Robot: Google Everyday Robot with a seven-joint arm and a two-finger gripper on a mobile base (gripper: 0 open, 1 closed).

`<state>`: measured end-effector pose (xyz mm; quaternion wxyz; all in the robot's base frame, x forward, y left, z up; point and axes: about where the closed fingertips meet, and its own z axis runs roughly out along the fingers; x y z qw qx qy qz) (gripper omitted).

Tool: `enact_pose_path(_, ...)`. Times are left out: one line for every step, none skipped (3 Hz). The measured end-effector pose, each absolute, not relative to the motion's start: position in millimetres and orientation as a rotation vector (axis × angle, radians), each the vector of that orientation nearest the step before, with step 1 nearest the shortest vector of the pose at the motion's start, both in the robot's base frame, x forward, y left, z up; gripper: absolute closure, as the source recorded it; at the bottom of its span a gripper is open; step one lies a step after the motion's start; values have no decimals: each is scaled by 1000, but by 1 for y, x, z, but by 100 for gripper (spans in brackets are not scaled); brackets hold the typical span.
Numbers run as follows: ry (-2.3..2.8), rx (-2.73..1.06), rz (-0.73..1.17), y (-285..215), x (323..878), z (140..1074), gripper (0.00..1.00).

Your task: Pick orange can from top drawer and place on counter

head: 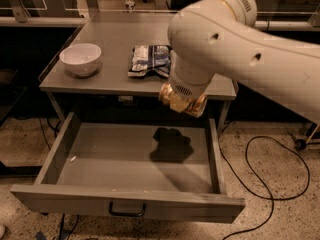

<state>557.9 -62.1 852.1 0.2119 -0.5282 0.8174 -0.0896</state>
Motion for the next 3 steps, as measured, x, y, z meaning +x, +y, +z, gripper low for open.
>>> enact_pose_path(2254,-1406,-340,-76,582,899,100)
enact_pose_path(2243,-1391,-347,-77,585,910,100)
enact_pose_path(2264,-1357,-317,-82,609,913,100)
